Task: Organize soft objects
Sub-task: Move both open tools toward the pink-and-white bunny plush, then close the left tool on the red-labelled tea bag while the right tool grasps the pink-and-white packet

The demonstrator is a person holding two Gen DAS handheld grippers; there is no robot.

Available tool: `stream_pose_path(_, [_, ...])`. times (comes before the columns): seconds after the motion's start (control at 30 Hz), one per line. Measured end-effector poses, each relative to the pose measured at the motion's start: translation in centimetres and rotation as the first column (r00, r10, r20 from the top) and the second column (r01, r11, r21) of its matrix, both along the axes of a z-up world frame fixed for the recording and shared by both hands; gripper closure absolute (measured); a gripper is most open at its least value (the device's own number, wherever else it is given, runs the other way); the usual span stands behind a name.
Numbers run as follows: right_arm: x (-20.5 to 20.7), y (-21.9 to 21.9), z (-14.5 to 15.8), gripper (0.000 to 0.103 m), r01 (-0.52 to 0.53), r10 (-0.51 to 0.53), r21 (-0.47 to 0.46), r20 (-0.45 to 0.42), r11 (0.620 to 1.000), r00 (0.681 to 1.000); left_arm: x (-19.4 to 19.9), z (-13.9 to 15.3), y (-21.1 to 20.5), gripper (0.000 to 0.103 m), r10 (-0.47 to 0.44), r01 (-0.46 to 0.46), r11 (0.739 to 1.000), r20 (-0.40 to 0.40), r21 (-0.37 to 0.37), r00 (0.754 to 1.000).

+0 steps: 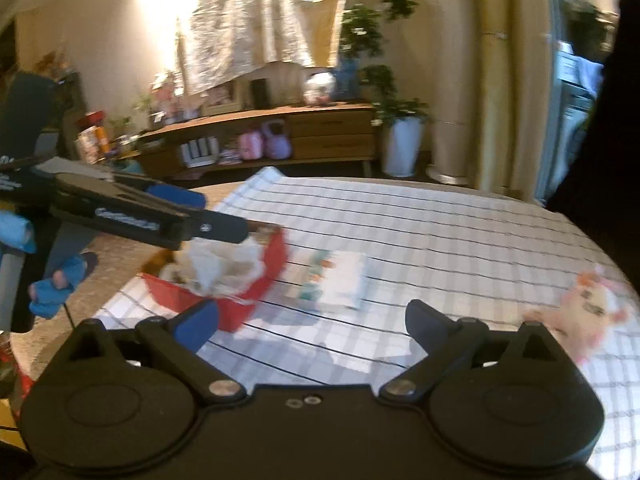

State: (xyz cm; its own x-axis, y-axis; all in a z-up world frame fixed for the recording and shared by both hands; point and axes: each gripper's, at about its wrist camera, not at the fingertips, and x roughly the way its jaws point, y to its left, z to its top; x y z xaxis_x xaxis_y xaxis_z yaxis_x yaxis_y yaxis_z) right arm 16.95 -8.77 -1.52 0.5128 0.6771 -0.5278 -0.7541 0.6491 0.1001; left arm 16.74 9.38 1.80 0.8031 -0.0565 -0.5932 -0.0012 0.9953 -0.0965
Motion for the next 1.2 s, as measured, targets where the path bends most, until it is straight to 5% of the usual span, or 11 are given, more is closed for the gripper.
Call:
stream_pose_path(0.4, [2.8,-8.6,-2.9,0.003,0.233,-0.233,0.008,0.023,0.972,0.972,5.4,-2.1,-7.6,0.016,-0.103,0.103,0.993,0.008,-0.058,0.995])
stream_pose_path(0.53, [4.0,-10.5,-3.8,0.003,0.296,-0.296,0.003,0.037,0.955,0.954,7.6,-3.0,-9.2,0.001,-0.096,0.097,0.992,0.008,-0.076,0.995])
stream_pose_path(0.63, [5.3,-11.5,-5.1,0.003,0.344,-0.343,-0.005,0.047,0.939,0.938,9.3,-4.0,-10.4,0.001,-0.096,0.096,0.993,-0.001,-0.063,0.995])
stream_pose_path(0.97, [10.2,-12.7,-9.5,0.007,0.434,-0.434,-0.015,0.013,0.901,0.901,15.3,-7.2,-12.5,0.001,-0.101,0.098,0.992,-0.038,-0.078,0.994])
stream_pose_path(1.2, [13.4,-11.6,-11.8,0.022,0.463,-0.464,-0.037,-0.027,0.886,0.885,18.8,-9.4,-13.4,0.001,-0.099,0.094,0.993,-0.057,-0.075,0.993])
